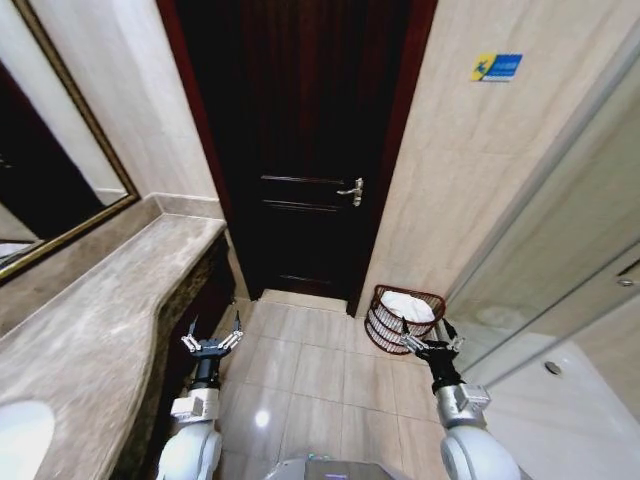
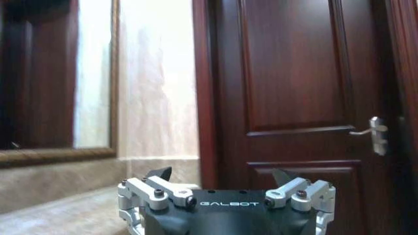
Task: Discard the used towel into the hamper.
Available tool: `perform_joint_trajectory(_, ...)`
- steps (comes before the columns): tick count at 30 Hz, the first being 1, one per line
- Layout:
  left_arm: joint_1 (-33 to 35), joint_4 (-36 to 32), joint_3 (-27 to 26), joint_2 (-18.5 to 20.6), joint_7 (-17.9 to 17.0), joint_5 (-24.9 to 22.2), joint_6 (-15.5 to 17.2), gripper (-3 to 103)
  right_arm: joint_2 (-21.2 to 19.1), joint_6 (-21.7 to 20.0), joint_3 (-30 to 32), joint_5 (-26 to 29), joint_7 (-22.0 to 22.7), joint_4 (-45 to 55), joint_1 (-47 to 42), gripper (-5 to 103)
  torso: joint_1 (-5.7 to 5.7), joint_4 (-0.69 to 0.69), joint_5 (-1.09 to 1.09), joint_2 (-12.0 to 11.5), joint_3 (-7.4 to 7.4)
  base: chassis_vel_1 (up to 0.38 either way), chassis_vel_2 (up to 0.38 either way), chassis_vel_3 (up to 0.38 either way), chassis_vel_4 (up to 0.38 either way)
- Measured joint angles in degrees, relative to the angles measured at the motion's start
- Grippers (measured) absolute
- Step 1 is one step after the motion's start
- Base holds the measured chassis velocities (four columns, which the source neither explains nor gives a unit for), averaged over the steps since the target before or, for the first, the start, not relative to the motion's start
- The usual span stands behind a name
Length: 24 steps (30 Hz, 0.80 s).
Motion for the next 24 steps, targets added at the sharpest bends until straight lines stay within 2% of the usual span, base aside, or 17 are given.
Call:
perform_joint_trajectory(2,0.1,0.1,-0.2,-0.1,-0.5,0.9,-1.4,100,-0.1,-0.2,-0.5,0.0,0.0,0.1,0.2,100,0.0,0.01,0.02,0.0,0.0,0.145,-0.028,-0.069,0.131)
perform_joint_trajectory(7,0.6,-0.2,0.0,-0.6,-0.9,0.8,-2.2,100,-0.1,-0.1,-1.1,0.0,0.0,0.3,0.0,100,0.0,-0.01,0.02,0.0,0.0,0.093,-0.082,-0.087,0.093)
perform_joint_trajectory(17,1.3,-1.0,-0.3,-0.9,-1.1,1.1,-2.1,100,0.2,0.4,-1.6,0.0,0.0,0.7,-0.7,100,0.0,0.0,0.01,0.0,-0.01,0.088,-0.097,-0.077,0.095)
perform_joint_trajectory(24,1.2,-1.0,-0.3,-0.7,-1.6,3.2,-1.2,100,0.9,1.0,-2.3,-0.9,0.4,2.3,-1.9,100,-0.01,-0.01,0.0,0.0,-0.01,0.081,-0.076,-0.101,0.073)
